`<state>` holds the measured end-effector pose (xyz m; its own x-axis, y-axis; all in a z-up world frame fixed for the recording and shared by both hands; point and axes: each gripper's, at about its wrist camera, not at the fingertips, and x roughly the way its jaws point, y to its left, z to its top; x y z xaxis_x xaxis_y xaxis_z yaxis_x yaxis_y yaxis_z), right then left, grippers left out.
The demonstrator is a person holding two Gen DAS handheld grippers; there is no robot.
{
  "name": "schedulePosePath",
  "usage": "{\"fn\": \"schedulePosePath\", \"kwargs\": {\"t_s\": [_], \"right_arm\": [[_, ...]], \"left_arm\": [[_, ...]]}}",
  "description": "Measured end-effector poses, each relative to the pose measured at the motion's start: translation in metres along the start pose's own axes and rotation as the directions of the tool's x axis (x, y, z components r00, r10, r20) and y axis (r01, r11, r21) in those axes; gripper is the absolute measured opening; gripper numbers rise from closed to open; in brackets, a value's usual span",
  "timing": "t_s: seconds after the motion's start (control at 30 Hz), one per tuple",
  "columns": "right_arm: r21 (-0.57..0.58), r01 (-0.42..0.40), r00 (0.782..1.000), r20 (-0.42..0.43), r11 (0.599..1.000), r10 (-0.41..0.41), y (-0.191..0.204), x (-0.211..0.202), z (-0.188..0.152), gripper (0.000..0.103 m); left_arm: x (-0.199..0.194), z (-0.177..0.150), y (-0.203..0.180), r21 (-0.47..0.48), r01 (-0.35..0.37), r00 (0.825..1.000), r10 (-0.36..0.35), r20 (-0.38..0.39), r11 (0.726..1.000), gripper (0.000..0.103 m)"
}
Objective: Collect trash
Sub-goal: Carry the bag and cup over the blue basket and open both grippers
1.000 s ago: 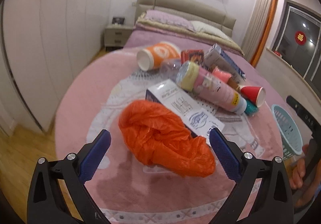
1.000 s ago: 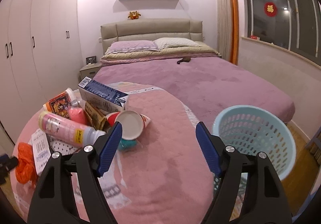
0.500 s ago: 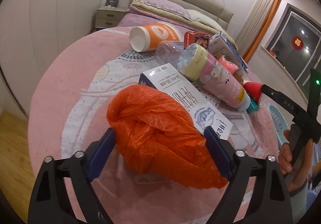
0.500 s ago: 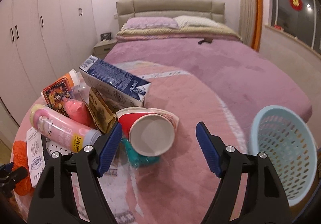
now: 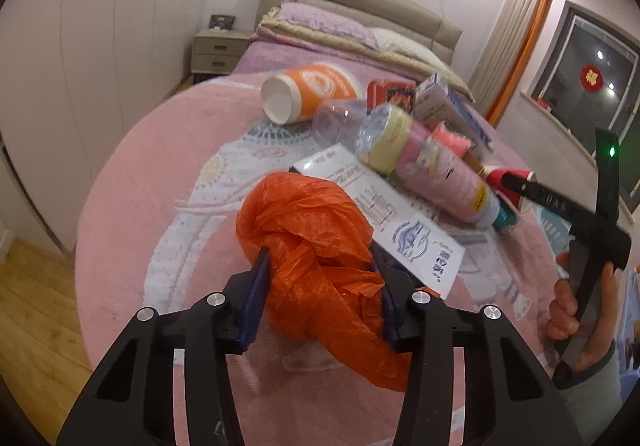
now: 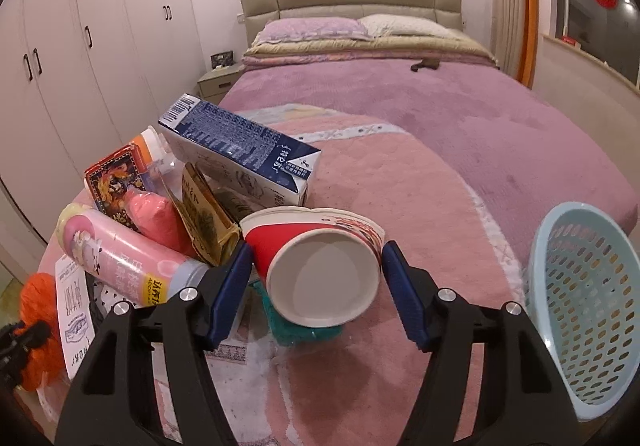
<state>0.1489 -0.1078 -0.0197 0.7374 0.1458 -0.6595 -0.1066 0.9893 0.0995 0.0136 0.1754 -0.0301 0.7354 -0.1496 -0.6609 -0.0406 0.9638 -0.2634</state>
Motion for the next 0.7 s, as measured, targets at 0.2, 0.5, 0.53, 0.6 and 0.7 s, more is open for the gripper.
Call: {"fn": "schedulePosePath", "kwargs": {"t_s": [0.2, 0.5, 0.53, 0.6, 0.7], "right_arm": [[0.006, 0.012, 0.997, 0.075, 1.000, -0.012, -0.004, -0.034, -0.004, 0.063], [0.046, 0.050, 0.983, 0.176, 0.998, -0.058, -0.034, -0.094, -0.008, 0.063], [0.054, 0.061, 0.981, 0.183, 0.997, -0.070, -0.039, -0.099, -0.008, 0.063], [0.076, 0.092, 0.974, 0.201, 0.993, -0.106, -0.056, -0.114, -0.010, 0.063], [0.118, 0.146, 0.962, 0.214, 0.982, -0.169, -0.082, -0.131, -0.011, 0.063]], "left_arm": [[-0.028, 0.010, -0.012, 0.025, 0.036, 0.993, -0.038, 0.115, 0.999, 0.043], [-0.040, 0.036, -0.079, 0.179, 0.119, 0.972, -0.151, 0.180, 0.977, 0.043], [-0.038, 0.039, -0.088, 0.193, 0.136, 0.969, -0.171, 0.177, 0.972, 0.043], [-0.030, 0.046, -0.114, 0.232, 0.173, 0.963, -0.214, 0.165, 0.957, 0.043], [-0.015, 0.054, -0.156, 0.287, 0.235, 0.951, -0.280, 0.129, 0.929, 0.043]]}}
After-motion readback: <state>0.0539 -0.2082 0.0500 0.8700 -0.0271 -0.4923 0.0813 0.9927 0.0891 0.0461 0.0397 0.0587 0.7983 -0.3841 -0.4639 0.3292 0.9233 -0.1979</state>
